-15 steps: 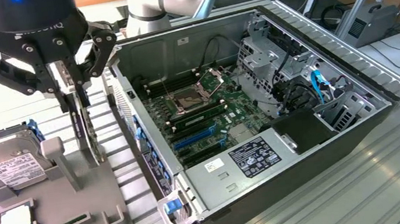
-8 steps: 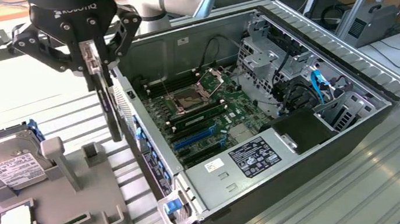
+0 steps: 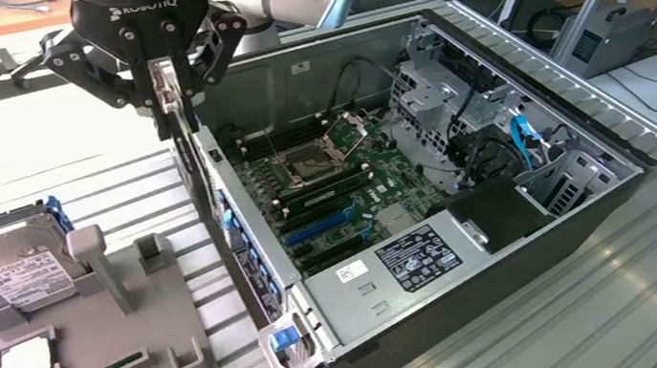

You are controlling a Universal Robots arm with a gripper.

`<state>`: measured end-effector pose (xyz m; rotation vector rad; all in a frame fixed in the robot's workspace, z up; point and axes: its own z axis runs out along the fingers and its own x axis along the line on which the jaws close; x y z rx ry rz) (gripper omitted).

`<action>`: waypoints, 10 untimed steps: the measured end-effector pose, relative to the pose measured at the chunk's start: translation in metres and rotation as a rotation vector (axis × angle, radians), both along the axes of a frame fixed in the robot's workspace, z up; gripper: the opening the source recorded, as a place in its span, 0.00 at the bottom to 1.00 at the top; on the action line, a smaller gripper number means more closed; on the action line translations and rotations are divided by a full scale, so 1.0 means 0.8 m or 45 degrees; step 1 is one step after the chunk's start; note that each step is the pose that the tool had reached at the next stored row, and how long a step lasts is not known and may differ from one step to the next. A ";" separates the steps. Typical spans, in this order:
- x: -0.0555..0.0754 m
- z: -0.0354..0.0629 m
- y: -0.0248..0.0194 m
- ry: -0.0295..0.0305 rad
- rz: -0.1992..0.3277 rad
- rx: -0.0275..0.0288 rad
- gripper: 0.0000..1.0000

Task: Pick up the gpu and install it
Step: 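Pick up the gpu and move the gpu toward the slot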

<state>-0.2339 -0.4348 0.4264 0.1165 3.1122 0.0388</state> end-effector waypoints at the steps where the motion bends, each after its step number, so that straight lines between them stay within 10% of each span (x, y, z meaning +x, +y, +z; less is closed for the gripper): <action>1: 0.002 0.000 0.0009 0.0000 0.000 -0.0002 0.27; 10: 0.027 0.000 0.0080 -0.0001 0.000 -0.0045 0.27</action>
